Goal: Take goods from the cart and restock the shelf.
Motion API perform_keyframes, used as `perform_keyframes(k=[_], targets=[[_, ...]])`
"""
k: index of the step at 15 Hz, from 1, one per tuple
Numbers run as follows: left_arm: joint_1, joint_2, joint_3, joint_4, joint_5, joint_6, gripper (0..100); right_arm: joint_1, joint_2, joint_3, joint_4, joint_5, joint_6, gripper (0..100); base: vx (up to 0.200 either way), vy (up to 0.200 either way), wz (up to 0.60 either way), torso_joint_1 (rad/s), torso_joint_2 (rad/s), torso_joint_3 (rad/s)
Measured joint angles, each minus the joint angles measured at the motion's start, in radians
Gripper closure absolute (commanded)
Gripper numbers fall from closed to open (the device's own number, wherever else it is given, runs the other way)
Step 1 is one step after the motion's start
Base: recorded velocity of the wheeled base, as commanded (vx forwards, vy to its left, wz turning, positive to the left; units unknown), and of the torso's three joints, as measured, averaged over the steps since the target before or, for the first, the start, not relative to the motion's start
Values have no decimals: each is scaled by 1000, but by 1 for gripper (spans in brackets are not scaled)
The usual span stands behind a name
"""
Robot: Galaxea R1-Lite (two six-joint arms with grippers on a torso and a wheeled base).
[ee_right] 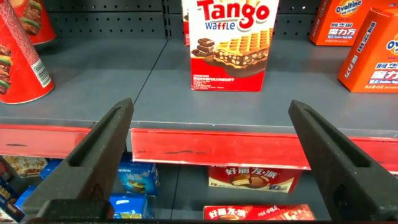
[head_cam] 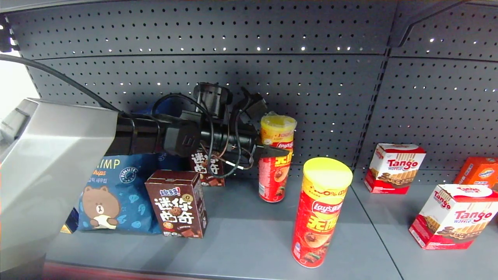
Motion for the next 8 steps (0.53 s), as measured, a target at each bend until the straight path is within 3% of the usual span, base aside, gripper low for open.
perform_keyframes(k=[8], targets=[[-6,43,-12,-31,0,-2,100,0,0,0,0,0,0,0,0,0,0,0,0,0]])
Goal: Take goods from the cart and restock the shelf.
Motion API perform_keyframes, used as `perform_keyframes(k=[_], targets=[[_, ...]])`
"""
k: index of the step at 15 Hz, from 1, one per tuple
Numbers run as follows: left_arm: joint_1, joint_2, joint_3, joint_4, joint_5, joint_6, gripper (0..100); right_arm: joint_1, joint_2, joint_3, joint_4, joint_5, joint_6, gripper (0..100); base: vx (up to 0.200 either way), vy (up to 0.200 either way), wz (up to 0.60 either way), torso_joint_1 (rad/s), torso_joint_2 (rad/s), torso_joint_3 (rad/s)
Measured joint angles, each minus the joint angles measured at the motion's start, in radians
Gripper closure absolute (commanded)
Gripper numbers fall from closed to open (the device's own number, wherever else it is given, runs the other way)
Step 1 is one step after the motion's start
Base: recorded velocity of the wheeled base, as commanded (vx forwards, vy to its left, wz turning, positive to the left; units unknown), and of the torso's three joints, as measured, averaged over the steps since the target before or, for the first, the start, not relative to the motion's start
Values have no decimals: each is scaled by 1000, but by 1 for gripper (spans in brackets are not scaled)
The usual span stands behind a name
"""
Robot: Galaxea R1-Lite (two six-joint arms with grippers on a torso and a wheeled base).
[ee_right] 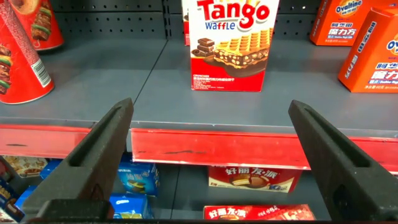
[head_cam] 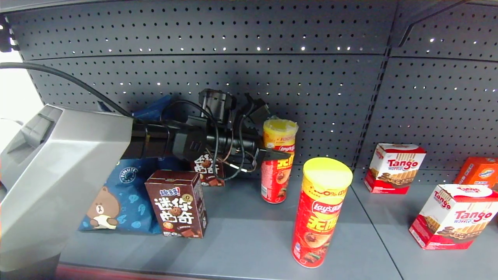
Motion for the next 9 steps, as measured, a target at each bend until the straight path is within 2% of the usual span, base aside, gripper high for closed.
perform_keyframes(k=[2,4,9], targets=[[-6,5,0,0,0,-2,100,0,0,0,0,0,0,0,0,0,0,0,0,0],[-13,5,0,0,0,-24,100,0,0,0,0,0,0,0,0,0,0,0,0,0],[-17,1,27,-3,0,-32,100,0,0,0,0,0,0,0,0,0,0,0,0,0]])
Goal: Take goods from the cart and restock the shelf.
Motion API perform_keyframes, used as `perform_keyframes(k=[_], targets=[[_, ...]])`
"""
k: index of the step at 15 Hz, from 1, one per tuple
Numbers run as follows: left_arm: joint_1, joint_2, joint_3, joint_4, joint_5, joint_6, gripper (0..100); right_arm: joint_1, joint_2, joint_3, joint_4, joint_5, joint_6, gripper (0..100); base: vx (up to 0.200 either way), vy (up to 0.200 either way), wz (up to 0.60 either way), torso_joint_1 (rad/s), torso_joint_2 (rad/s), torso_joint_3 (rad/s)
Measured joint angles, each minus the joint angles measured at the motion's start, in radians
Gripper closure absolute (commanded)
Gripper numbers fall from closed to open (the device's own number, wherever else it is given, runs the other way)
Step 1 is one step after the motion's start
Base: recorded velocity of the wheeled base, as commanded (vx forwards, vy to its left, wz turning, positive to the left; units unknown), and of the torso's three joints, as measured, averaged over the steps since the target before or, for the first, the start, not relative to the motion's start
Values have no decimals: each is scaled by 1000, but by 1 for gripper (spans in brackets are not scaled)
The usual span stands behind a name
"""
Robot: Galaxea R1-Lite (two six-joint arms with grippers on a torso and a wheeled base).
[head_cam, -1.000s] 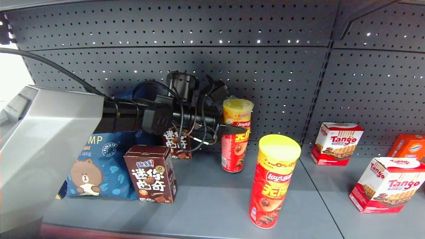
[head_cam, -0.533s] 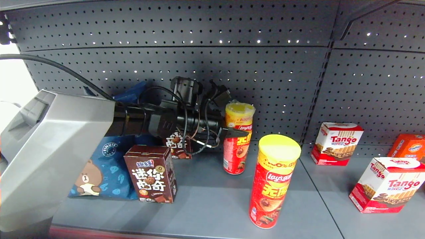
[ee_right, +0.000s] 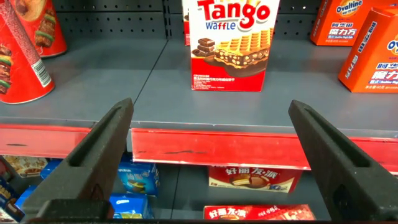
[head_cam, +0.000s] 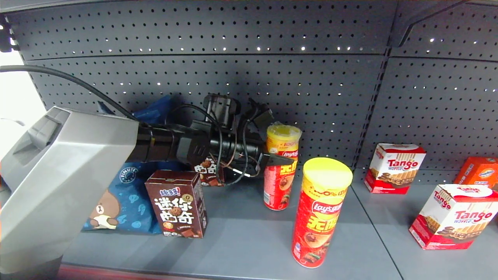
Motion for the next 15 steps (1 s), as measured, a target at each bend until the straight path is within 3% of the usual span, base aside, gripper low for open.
perform_keyframes(k=[5,6,11,15], targets=[[-4,-4,19,-24,2,0,100,0,0,0,0,0,0,0,0,0,0,0,0,0],[-7,-4,29,-48,4,2,0,0,0,0,0,0,0,0,0,0,0,0,0,0],[-10,-6,87,-92,21,8,0,0,0,0,0,0,0,0,0,0,0,0,0,0],[7,-22,93,-96,107,0,0,0,0,0,0,0,0,0,0,0,0,0,0,0]])
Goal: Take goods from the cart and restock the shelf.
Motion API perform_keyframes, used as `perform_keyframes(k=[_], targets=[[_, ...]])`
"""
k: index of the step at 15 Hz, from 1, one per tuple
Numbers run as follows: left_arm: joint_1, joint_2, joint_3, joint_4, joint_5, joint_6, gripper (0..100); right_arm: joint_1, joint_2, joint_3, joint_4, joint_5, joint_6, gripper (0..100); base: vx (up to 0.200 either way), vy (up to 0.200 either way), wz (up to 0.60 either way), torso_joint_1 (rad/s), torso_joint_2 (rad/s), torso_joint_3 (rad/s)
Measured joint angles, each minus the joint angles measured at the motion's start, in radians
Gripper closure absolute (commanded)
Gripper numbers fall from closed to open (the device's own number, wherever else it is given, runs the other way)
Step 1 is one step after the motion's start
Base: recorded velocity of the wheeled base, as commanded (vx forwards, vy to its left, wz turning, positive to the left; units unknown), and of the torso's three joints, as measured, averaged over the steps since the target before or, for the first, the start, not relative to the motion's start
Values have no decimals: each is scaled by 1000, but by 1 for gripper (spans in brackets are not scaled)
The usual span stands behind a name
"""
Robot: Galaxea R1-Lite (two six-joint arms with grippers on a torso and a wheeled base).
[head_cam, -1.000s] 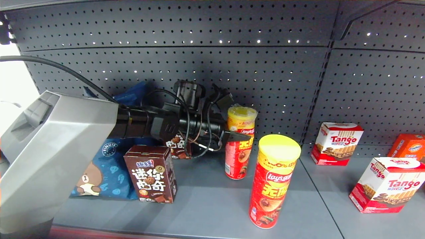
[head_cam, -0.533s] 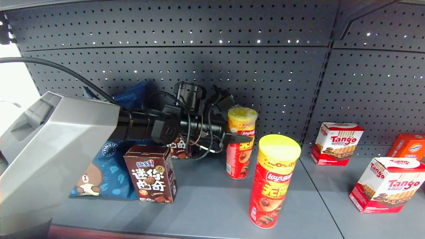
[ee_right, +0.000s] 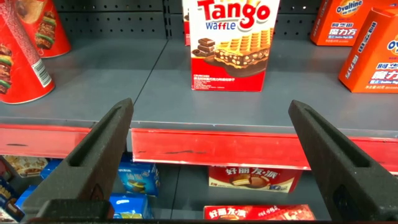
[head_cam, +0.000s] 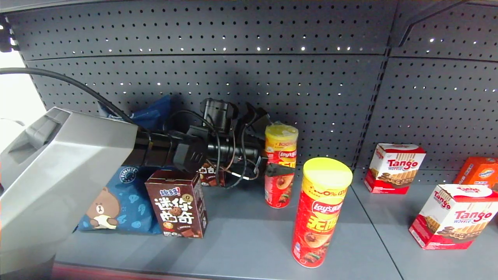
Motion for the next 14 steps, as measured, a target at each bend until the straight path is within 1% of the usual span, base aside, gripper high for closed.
perform_keyframes(k=[2,3,9,11,14], targets=[[5,-19,15,0,30,0,0,0,0,0,0,0,0,0,0,0,0,0,0,0],[10,-34,33,-1,35,0,0,0,0,0,0,0,0,0,0,0,0,0,0,0],[45,-140,119,-18,36,10,0,0,0,0,0,0,0,0,0,0,0,0,0,0],[55,-186,165,-39,37,10,0,0,0,0,0,0,0,0,0,0,0,0,0,0],[62,-280,277,-52,44,10,0,0,0,0,0,0,0,0,0,0,0,0,0,0]])
